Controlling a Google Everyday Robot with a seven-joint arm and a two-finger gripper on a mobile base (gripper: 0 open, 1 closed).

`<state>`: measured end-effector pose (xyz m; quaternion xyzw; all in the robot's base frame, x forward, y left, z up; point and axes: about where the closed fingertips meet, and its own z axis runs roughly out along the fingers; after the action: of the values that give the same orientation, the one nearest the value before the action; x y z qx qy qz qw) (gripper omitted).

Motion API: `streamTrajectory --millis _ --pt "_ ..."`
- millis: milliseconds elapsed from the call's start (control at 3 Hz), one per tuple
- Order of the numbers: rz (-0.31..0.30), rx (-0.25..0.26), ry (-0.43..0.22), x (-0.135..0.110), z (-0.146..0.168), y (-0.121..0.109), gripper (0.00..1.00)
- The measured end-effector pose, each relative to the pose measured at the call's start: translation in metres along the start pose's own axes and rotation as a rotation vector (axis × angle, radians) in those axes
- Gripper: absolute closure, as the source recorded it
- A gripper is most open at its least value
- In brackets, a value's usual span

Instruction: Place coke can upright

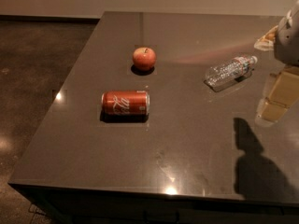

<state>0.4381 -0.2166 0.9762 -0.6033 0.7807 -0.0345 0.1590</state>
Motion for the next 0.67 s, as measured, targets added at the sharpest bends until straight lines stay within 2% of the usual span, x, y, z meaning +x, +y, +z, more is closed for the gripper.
streamTrajectory --millis 333,667 --pt "-0.001 0.009 -0.003 -0.008 -0.001 -0.001 0.00" --pt "-0.022 0.018 0.003 -0.030 0.000 -0.002 0.00"
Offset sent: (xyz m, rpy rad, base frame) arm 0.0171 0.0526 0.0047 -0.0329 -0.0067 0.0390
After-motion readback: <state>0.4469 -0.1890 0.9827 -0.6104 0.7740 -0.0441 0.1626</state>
